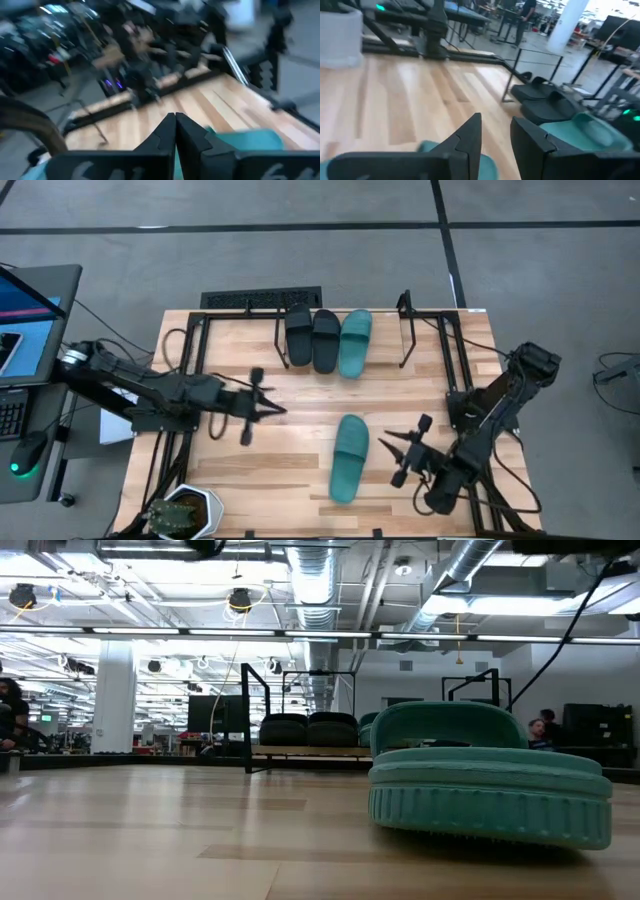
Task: Pick and place slides into the shelf
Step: Put the dark green slipper on the shelf
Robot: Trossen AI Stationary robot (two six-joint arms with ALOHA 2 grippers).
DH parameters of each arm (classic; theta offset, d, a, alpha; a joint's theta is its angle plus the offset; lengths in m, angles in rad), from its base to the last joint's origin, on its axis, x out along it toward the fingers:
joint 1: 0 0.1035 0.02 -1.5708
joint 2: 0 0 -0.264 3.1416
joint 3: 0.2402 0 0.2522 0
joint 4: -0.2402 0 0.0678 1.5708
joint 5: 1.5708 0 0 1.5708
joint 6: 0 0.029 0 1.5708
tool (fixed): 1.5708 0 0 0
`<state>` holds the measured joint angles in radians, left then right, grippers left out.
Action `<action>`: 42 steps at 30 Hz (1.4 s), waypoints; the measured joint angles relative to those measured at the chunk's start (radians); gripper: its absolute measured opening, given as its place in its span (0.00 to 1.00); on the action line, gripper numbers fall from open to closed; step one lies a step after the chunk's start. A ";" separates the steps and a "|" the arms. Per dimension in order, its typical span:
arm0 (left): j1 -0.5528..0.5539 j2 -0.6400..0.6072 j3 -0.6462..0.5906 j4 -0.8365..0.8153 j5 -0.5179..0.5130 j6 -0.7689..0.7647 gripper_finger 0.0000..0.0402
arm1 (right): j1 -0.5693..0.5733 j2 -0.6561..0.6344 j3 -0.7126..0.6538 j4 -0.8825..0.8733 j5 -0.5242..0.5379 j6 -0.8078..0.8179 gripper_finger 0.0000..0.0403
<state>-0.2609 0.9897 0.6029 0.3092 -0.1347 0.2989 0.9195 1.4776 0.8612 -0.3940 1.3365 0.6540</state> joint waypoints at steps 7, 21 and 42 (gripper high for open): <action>0.141 -0.236 -0.333 0.319 0.241 -0.076 0.00 | 0.000 0.010 0.000 0.121 0.000 -0.003 0.23; 0.211 -0.299 -0.462 0.313 0.332 -0.082 0.00 | -0.128 0.017 0.001 0.195 -0.313 0.137 0.23; 0.211 -0.299 -0.462 0.161 0.124 0.046 0.00 | -0.123 0.318 0.168 0.117 -0.587 0.443 0.23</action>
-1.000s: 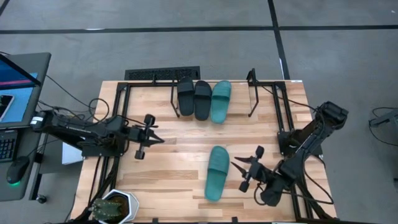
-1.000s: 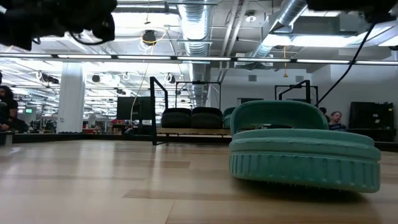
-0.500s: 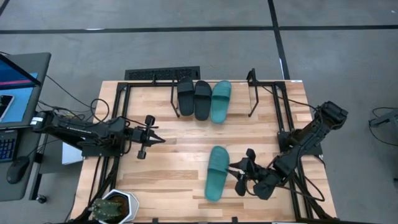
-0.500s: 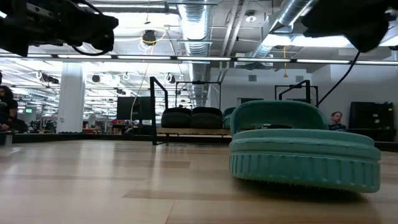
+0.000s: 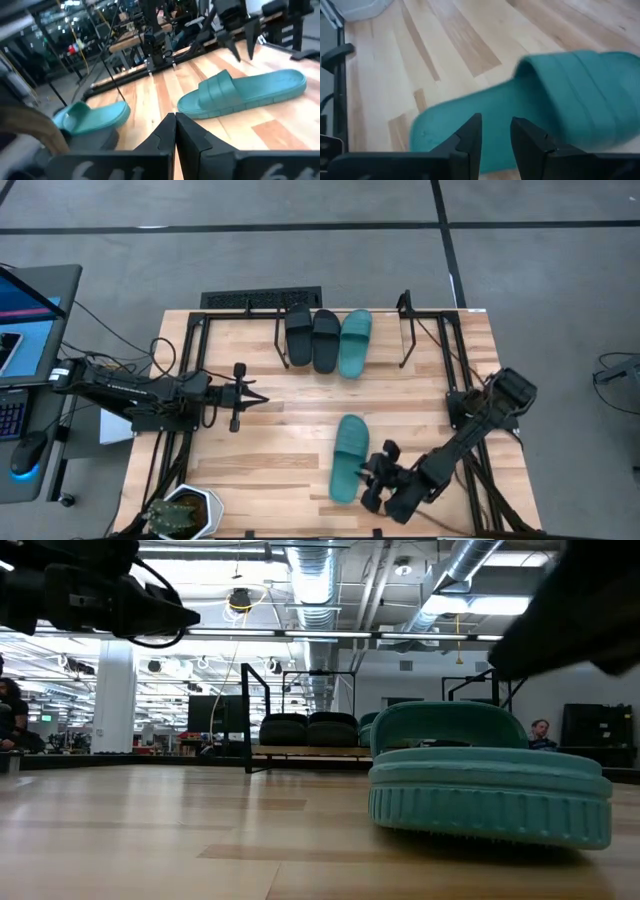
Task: Pick and place slides into the shelf
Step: Put the dark green slipper on the shelf
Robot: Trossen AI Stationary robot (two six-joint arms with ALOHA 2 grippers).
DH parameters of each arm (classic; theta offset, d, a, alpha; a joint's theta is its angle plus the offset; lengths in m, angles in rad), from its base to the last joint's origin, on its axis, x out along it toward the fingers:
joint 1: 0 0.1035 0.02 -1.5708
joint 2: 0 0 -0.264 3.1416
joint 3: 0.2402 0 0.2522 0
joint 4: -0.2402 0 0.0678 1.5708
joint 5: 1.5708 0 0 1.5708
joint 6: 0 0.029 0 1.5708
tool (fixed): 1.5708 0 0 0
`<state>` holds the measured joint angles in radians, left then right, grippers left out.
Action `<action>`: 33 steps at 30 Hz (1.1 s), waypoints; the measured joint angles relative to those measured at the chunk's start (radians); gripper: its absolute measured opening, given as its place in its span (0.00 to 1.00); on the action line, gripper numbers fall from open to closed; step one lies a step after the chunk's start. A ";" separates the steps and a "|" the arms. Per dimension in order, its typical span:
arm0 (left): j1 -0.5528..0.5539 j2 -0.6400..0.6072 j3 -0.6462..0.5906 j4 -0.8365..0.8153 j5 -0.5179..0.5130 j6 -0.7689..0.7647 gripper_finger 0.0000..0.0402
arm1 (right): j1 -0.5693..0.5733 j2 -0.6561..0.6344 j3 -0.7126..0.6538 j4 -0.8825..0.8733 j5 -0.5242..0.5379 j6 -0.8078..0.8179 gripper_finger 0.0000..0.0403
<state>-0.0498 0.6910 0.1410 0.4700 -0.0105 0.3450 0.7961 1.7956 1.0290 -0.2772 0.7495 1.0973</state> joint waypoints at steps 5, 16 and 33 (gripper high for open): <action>0.000 0.000 0.000 0.012 0.002 0.029 0.00 | 0.009 0.108 0.231 -0.257 0.009 0.018 0.21; 0.000 0.000 0.000 0.011 0.002 0.011 0.00 | 0.053 0.358 0.731 -0.761 -0.203 0.026 0.13; -0.001 0.001 0.001 -0.075 0.001 -0.095 0.00 | -0.106 0.534 0.943 -0.759 -0.528 -0.345 0.06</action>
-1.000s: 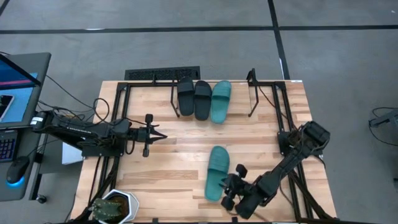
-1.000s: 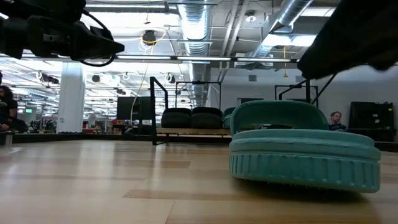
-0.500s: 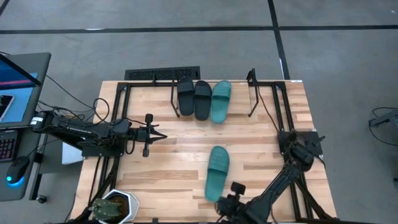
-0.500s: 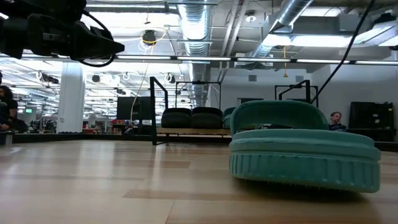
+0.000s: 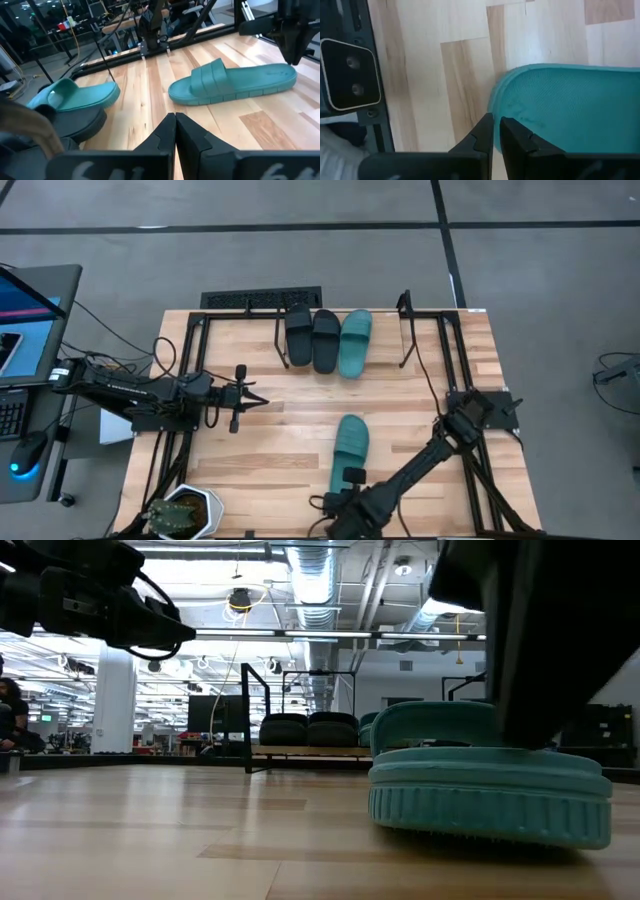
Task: Pick and place slides into the shelf
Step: Put the dark green slipper on the shelf
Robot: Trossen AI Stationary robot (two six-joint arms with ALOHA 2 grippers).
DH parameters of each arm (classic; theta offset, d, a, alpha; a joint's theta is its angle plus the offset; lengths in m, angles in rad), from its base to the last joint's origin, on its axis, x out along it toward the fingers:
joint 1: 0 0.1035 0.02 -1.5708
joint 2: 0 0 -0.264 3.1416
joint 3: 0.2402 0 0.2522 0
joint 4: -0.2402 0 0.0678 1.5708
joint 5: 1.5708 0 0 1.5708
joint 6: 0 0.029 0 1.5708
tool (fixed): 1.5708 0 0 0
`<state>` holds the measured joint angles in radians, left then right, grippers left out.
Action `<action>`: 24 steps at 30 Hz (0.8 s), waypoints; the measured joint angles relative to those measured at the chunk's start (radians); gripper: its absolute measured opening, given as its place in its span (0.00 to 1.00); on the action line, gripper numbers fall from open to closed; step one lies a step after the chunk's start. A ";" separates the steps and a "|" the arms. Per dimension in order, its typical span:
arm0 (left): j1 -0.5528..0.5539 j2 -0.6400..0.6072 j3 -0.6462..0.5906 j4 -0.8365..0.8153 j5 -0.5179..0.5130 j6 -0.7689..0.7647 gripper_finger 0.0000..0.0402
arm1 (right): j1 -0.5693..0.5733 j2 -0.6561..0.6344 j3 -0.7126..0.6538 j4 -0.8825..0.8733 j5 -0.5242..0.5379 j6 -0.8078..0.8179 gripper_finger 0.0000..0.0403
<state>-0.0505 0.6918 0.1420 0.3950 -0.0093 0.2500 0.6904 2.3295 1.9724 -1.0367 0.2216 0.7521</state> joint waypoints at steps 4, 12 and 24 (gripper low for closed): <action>0.000 0.000 0.000 0.002 0.001 -0.025 0.00 | -0.024 0.000 0.002 -0.002 -0.039 -0.032 0.05; 0.000 0.000 0.000 -0.018 0.001 -0.034 0.00 | -0.059 0.000 0.002 0.003 -0.093 -0.054 0.05; 0.000 0.000 0.000 -0.024 0.002 -0.080 0.00 | -0.075 0.000 0.002 0.005 -0.155 -0.011 0.06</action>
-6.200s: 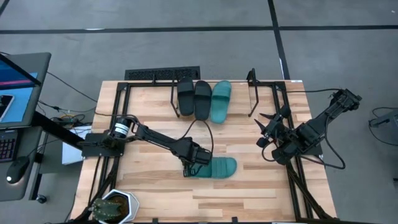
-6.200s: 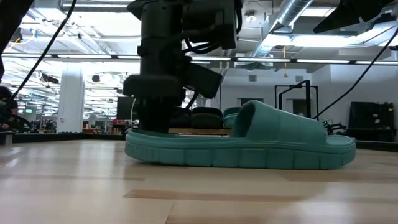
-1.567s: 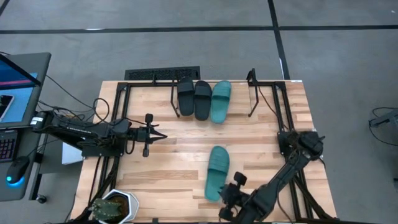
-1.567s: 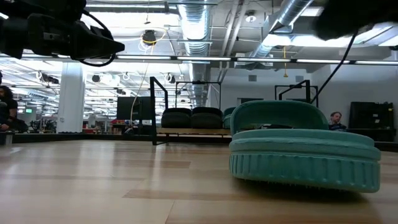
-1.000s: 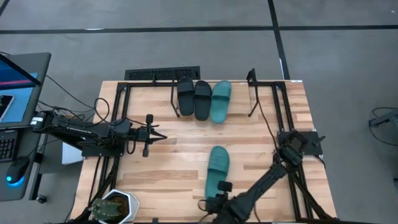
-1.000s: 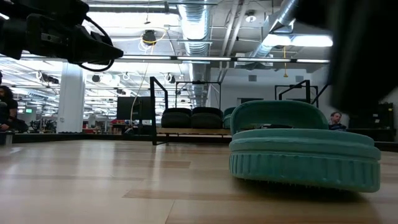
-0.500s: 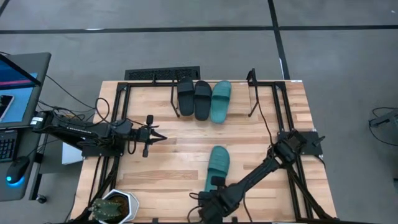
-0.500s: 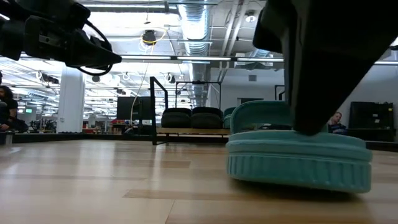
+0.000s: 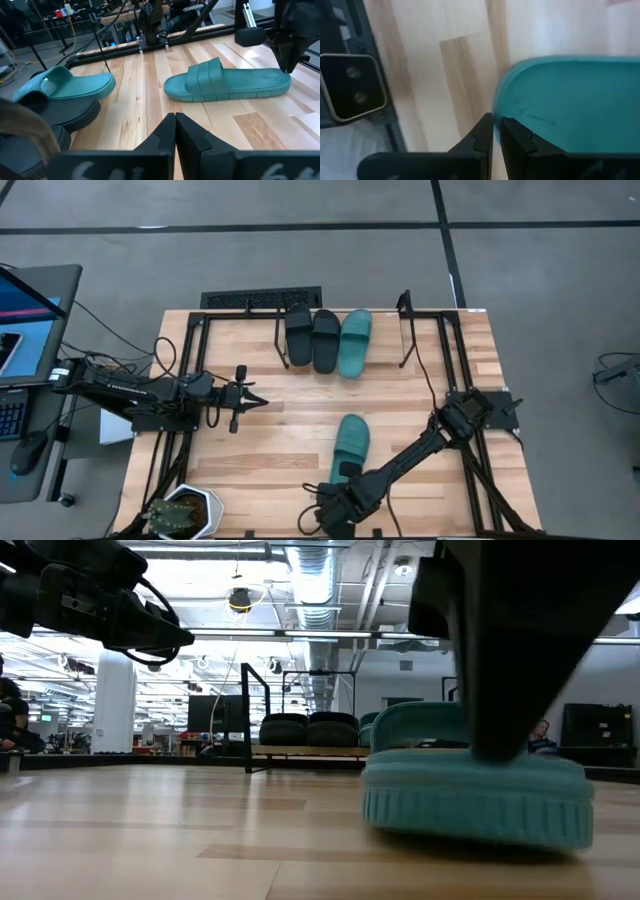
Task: Pick and place slides into the shelf
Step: Put the dark green slipper on the shelf
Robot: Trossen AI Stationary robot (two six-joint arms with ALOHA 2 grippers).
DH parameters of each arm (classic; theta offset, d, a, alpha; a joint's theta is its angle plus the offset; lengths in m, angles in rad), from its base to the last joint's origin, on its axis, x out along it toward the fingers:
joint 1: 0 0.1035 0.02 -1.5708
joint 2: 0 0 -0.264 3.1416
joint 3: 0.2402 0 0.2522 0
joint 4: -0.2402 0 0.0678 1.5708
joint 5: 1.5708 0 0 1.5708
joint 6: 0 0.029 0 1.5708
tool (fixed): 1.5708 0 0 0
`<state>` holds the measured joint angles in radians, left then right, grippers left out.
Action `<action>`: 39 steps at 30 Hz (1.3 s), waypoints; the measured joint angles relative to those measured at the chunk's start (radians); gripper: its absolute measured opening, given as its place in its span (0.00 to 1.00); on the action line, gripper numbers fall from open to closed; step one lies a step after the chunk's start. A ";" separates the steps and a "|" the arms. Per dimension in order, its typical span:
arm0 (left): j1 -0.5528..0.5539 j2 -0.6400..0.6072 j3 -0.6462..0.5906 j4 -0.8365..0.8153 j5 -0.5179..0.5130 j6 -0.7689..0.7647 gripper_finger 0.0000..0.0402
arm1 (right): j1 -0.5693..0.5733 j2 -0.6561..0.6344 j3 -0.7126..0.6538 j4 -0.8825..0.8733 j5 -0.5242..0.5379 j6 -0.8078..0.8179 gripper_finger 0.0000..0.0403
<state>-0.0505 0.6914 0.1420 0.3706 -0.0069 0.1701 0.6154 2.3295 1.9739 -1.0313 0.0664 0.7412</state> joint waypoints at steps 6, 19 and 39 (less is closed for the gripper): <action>0.000 0.000 0.000 0.000 0.000 0.000 0.00 | -0.015 0.000 -0.001 0.030 -0.066 0.038 0.09; -0.001 0.000 0.000 -0.024 0.001 -0.008 0.00 | -0.036 0.000 -0.001 0.031 -0.095 0.045 0.54; -0.001 0.000 0.000 -0.028 0.001 -0.035 0.00 | -0.035 -0.017 -0.178 0.183 -0.082 0.075 0.57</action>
<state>-0.0513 0.6914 0.1420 0.3427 -0.0063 0.1346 0.5808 2.3127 1.7956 -0.8486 -0.0158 0.8164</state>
